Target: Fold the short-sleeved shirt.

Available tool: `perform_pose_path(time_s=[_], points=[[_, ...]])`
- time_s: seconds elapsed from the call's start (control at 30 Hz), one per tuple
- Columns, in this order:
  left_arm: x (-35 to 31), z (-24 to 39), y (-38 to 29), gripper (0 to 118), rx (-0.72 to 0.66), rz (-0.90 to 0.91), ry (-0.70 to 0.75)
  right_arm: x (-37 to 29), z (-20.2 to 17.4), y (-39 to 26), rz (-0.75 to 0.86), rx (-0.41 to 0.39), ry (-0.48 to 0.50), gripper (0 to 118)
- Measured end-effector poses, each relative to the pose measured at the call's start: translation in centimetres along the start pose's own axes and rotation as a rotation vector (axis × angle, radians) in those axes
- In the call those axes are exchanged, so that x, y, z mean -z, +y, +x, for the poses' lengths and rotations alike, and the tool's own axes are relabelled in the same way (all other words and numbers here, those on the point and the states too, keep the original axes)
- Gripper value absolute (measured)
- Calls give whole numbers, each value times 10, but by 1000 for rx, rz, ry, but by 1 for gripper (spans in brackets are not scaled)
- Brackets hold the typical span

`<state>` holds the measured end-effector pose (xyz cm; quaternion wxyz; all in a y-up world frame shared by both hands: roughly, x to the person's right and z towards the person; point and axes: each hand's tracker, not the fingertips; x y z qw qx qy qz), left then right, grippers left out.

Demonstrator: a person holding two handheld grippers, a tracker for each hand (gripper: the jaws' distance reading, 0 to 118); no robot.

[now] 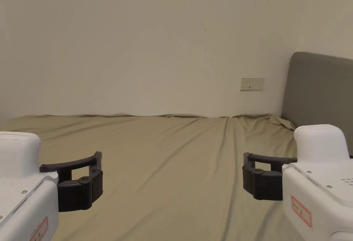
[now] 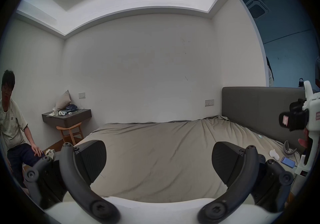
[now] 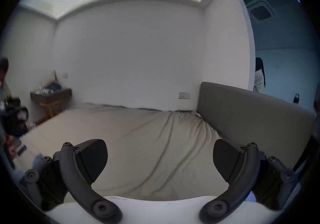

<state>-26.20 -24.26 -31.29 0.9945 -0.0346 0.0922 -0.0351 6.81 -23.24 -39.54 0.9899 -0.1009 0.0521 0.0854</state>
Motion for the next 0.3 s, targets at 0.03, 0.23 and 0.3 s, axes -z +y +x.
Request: perform_pose_path(time_s=[0.03,0.23,0.3], points=[[0,0,0,118,0,1,3,2,1,-1,-6,-31,17,118],[0,-2,1,118,-1,3,7,-4,8,0,79,77,31,118],[0,-3,1,118,-2,2,10,-5,8,2,92,77,35,118]])
